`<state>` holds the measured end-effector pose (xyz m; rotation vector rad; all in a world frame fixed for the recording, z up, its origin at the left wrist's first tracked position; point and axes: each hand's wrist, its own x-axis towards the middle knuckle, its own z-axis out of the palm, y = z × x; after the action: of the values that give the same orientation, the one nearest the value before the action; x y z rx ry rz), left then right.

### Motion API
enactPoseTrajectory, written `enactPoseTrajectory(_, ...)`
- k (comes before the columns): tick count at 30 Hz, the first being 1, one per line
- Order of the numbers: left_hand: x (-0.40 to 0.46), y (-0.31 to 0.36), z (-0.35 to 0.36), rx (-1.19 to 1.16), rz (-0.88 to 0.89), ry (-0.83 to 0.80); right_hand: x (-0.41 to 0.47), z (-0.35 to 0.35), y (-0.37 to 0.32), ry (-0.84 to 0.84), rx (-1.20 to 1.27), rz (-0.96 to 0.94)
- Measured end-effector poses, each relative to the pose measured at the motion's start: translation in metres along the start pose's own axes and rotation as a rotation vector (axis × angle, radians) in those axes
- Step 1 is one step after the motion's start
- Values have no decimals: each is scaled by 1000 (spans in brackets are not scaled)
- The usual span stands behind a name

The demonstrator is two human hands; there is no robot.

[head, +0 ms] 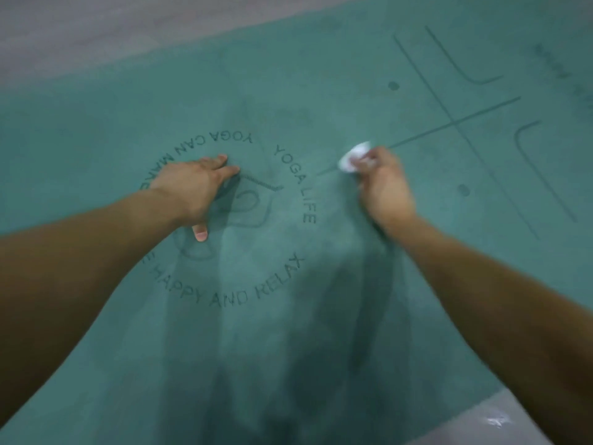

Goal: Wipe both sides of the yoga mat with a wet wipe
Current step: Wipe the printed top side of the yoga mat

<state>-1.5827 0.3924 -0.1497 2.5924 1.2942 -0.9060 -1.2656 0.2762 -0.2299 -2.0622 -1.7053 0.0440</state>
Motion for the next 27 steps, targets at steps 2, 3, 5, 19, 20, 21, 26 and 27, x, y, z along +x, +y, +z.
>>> enactPoseTrajectory(2, 1, 3, -1, 8, -4, -12, 22, -25, 45, 12, -48, 294)
enactPoseTrajectory(3, 2, 5, -2, 10, 0, -15, 23, -29, 42, 0, -39, 367)
enactPoseTrajectory(5, 1, 6, -3, -1, -15, -14, -4, -16, -4, -50, 25, 349)
enactPoseTrajectory(19, -51, 45, 24, -79, -93, 26, -34, -41, 85, 45, 58, 498)
enactPoseTrajectory(20, -52, 45, 20, -115, -99, -10, -44, -27, 75, 69, 62, 485)
enactPoseTrajectory(21, -52, 46, 15, -150, -105, -45, -61, -9, 46, 114, 122, 481)
enactPoseTrajectory(26, -49, 50, 10, -136, -125, -111, -162, 7, -162, -403, 267, -433)
enactPoseTrajectory(27, -48, 52, 12, -127, -127, -117, -160, 3, -153, -410, 270, -423)
